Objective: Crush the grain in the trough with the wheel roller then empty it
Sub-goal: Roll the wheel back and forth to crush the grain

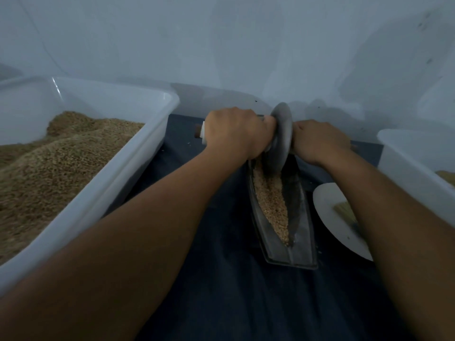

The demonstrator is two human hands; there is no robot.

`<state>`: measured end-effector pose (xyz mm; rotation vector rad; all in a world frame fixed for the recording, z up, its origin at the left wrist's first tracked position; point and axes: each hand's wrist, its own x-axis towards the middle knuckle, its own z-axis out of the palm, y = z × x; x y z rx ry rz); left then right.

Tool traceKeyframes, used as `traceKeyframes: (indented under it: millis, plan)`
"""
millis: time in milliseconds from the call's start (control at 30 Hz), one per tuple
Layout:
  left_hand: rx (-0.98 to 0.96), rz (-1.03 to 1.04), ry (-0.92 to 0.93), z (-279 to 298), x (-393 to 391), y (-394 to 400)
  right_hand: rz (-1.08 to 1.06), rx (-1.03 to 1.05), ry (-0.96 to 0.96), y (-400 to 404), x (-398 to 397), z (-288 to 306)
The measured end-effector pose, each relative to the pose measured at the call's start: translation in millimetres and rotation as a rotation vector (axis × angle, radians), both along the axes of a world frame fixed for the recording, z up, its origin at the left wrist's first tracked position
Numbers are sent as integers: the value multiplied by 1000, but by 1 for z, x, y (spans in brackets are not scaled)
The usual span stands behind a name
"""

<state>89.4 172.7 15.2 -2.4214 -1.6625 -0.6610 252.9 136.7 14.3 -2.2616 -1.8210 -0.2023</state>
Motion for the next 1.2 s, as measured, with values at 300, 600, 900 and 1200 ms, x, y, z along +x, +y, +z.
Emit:
traceKeyframes:
  millis: [300,600,900,1200]
  plan:
    - [39,-1,1,-4,-1,-1,-28,65,-3,-5,-4,-4]
    - [104,6,25,-14,-4,-10,-41,139,-78,-16,-5,-13]
    - [112,-21,48,-22,-15,-21,-6,263,-133,-39,-19,-20]
    - [131,-88,7,-27,-27,-38,64,296,-197,-63,-27,-19]
